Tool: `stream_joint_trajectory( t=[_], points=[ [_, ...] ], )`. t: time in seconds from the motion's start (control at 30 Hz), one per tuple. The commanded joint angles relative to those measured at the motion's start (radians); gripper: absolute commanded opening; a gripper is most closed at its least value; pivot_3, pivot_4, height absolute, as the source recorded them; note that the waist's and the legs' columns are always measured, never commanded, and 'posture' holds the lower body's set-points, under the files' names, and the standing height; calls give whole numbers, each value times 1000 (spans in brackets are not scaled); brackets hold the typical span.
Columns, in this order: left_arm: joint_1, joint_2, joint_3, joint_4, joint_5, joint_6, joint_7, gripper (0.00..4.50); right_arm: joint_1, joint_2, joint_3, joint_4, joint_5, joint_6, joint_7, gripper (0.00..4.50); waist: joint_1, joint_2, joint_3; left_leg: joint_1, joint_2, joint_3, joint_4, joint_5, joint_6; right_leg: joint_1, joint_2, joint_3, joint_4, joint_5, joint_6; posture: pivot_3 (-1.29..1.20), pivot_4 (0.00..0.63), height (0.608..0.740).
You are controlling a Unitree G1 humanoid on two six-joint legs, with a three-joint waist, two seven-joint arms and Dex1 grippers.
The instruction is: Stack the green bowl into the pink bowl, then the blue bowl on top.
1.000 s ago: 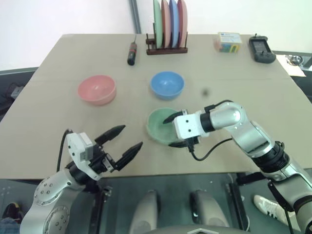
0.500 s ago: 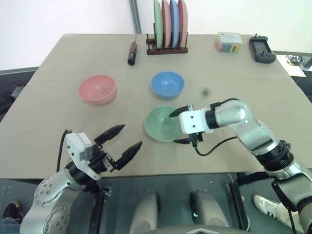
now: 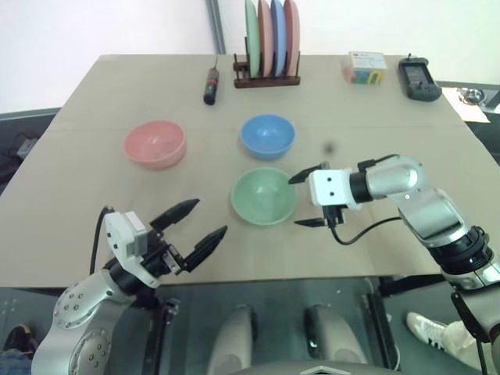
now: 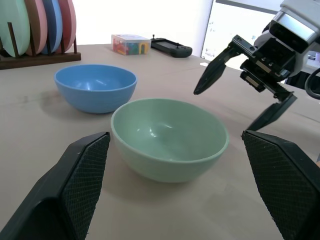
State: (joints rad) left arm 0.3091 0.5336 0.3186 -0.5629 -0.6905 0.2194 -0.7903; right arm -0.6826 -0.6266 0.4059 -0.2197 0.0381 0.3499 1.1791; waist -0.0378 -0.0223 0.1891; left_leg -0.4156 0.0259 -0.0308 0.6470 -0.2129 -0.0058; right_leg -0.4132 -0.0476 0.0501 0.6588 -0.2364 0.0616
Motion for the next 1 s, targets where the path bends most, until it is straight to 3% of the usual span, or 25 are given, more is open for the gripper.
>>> stream_joint_trajectory(
  t=[0.03,0.2,0.4,1.0],
  points=[
    [-11,12,32,-12,-11,-7,5,4500,-37,1,-124,-25,96,87,-15,4406,0,0,0,0,0,0,0,0,0,0,0,0,0,0,0,0,150,740],
    [-24,18,41,2,-7,-6,4,4500,-38,3,-168,-33,153,123,-28,4406,-1,0,0,0,0,0,0,0,0,0,0,0,0,0,0,0,150,740],
    [-51,26,40,19,-8,-2,-1,4500,12,-3,-94,-108,158,90,12,4406,0,0,0,0,0,0,0,0,0,0,0,0,0,0,0,0,150,740],
    [-47,19,35,15,-12,1,-3,4500,-74,102,125,98,-127,-96,-57,4406,-1,0,0,0,0,0,0,0,0,-1,0,0,-1,0,0,0,150,740]
  ],
)
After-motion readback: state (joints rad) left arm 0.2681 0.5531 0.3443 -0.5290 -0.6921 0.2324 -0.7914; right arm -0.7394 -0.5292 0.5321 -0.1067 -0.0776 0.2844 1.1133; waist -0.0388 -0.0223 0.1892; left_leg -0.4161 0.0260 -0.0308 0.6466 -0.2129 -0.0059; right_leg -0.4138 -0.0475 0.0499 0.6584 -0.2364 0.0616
